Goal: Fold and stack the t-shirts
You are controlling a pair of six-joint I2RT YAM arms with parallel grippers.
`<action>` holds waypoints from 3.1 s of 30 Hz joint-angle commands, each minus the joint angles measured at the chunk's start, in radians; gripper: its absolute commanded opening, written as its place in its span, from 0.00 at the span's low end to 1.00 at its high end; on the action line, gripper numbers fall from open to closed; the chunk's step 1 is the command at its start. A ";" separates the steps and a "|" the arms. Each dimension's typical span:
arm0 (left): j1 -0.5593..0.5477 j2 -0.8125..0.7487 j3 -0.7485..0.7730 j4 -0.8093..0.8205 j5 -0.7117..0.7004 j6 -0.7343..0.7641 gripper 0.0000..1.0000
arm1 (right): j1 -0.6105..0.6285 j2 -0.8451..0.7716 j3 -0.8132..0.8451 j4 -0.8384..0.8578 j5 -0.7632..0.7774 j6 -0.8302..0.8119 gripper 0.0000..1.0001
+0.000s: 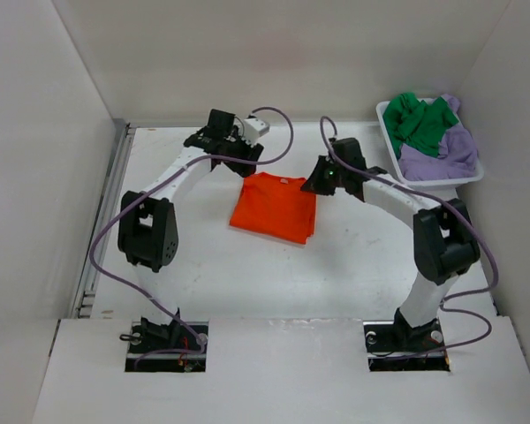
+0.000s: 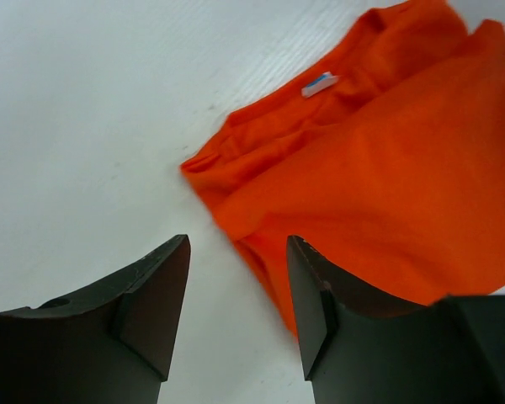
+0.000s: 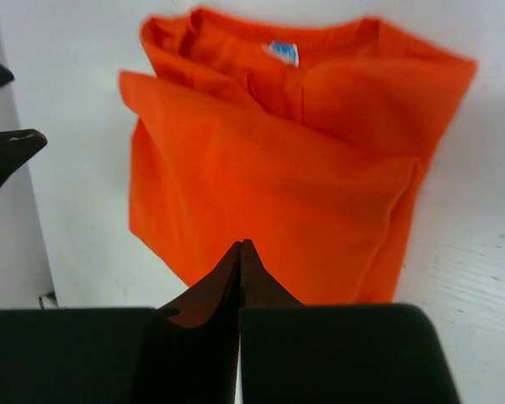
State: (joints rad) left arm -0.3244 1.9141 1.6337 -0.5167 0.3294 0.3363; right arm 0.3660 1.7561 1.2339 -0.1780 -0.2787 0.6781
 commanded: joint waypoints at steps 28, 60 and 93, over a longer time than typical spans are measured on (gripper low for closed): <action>0.078 0.030 0.082 0.064 -0.075 -0.250 0.73 | -0.058 0.122 0.128 0.078 0.044 0.000 0.19; 0.103 0.235 0.052 -0.095 0.021 -0.316 0.00 | -0.134 -0.515 -0.258 -0.028 0.161 -0.020 0.31; 0.650 0.638 0.710 0.262 -0.236 -0.138 0.03 | -0.040 -0.330 0.168 -0.485 0.314 -0.118 0.32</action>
State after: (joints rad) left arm 0.3180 2.5439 2.2791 -0.3611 0.1162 0.1314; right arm 0.2993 1.3998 1.3262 -0.6102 -0.0029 0.5884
